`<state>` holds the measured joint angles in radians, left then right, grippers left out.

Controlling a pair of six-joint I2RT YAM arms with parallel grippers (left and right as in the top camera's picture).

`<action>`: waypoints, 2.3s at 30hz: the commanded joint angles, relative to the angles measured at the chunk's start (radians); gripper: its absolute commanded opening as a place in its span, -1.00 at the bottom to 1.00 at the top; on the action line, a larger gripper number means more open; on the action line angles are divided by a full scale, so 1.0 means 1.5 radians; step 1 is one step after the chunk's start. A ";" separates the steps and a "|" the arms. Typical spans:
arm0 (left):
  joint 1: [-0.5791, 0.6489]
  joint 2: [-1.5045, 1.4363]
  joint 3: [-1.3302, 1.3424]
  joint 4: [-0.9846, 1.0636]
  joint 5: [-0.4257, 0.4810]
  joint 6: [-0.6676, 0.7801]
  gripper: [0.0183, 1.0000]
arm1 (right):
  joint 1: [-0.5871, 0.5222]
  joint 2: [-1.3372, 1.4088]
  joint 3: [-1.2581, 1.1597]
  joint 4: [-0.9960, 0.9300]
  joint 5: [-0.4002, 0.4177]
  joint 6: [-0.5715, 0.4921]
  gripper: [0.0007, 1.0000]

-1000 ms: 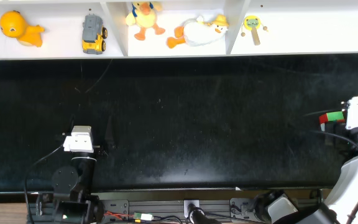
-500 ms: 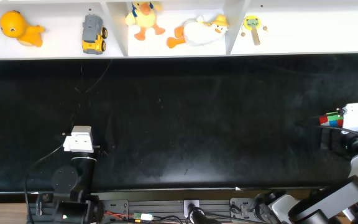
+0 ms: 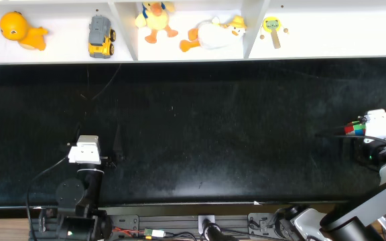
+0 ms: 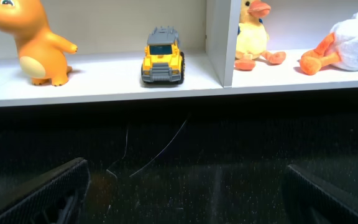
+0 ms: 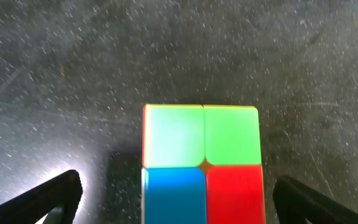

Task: Store Toys

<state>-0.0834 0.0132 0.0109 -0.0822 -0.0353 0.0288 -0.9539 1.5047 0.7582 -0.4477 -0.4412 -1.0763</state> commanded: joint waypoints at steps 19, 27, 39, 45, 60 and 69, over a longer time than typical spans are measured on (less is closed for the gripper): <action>0.003 -0.007 -0.002 0.000 -0.006 0.003 1.00 | 0.000 0.008 -0.005 0.010 -0.042 0.070 0.87; 0.003 -0.007 -0.002 0.000 -0.006 0.003 1.00 | 0.000 0.008 -0.005 0.010 -0.013 0.070 0.37; 0.003 -0.007 -0.002 0.000 -0.006 0.003 1.00 | 0.001 0.007 -0.005 0.012 -0.007 0.070 -0.07; 0.003 -0.007 -0.002 0.000 -0.006 0.003 1.00 | 0.036 -0.024 -0.002 0.012 -0.004 0.074 -0.11; 0.003 -0.007 -0.002 0.000 -0.006 0.003 1.00 | 0.211 -0.030 0.221 -0.038 -0.002 0.219 -0.16; 0.003 -0.007 -0.002 0.000 -0.006 0.003 1.00 | 0.278 0.076 0.350 -0.037 -0.002 0.284 -0.17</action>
<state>-0.0834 0.0132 0.0109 -0.0822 -0.0353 0.0288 -0.5579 1.5723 1.2228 -0.5095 -0.4301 -0.7052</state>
